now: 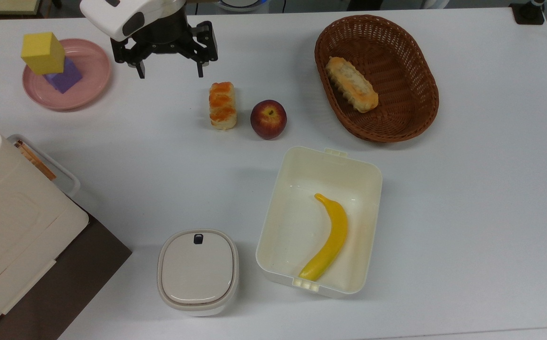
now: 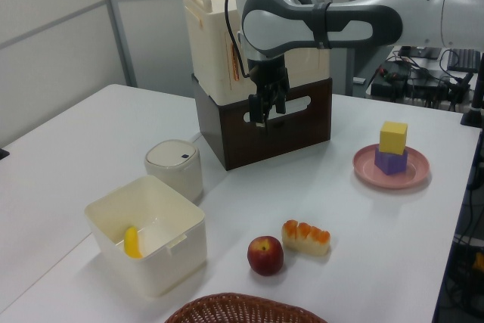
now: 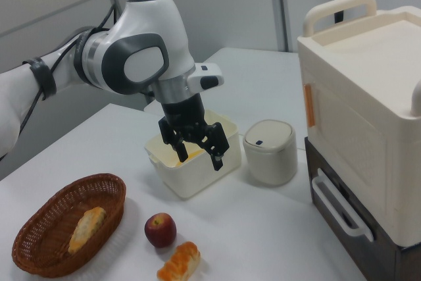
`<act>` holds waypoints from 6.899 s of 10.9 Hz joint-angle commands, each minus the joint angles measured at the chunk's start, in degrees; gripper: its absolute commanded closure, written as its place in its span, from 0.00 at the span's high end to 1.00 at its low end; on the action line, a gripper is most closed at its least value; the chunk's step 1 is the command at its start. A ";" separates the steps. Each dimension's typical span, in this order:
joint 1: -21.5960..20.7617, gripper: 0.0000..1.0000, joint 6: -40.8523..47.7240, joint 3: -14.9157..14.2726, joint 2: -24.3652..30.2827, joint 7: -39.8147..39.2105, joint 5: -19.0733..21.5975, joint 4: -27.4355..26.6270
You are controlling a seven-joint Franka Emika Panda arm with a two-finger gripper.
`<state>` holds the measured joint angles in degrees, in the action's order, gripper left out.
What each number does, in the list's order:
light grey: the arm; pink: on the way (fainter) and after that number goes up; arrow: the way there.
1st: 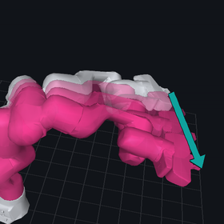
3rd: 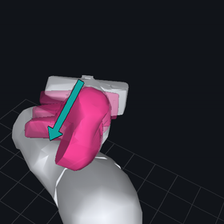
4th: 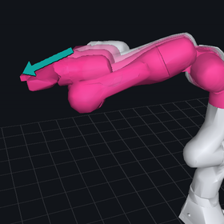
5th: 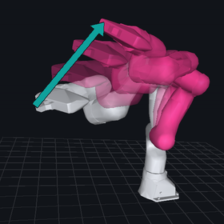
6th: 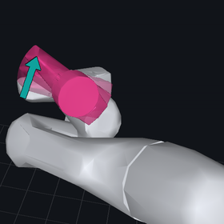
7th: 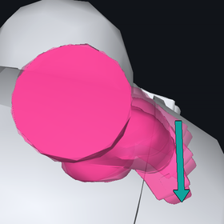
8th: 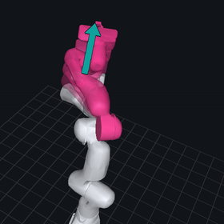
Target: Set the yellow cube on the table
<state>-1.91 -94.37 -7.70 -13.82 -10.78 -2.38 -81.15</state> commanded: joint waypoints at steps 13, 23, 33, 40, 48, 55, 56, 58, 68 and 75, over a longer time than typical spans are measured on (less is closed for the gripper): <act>-1.25 1.00 8.14 -0.39 0.02 -2.39 2.03 -4.45; -3.63 1.00 8.15 -0.39 -12.62 -4.25 -0.78 -8.94; -5.12 0.40 7.88 -0.39 -15.19 -4.69 -3.68 -9.74; 1.28 1.00 11.92 -1.44 -5.79 -6.36 -4.21 -5.69; 19.81 1.00 11.57 -1.36 -4.82 -25.93 -12.30 -3.93; 28.71 1.00 5.26 -1.36 -7.80 -32.55 -13.00 -4.55; 29.33 1.00 4.20 -1.36 -8.50 -32.21 -12.30 -5.07; 29.42 1.00 3.75 -1.18 -9.38 -31.68 -12.21 -5.34; 27.22 0.12 4.00 -0.30 -8.08 -31.59 -11.16 -5.08; 14.24 0.14 7.44 -0.30 -5.96 -24.05 -6.15 -3.67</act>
<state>17.60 -87.78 -7.52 -20.76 -39.57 -10.64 -84.34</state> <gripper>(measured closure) 0.476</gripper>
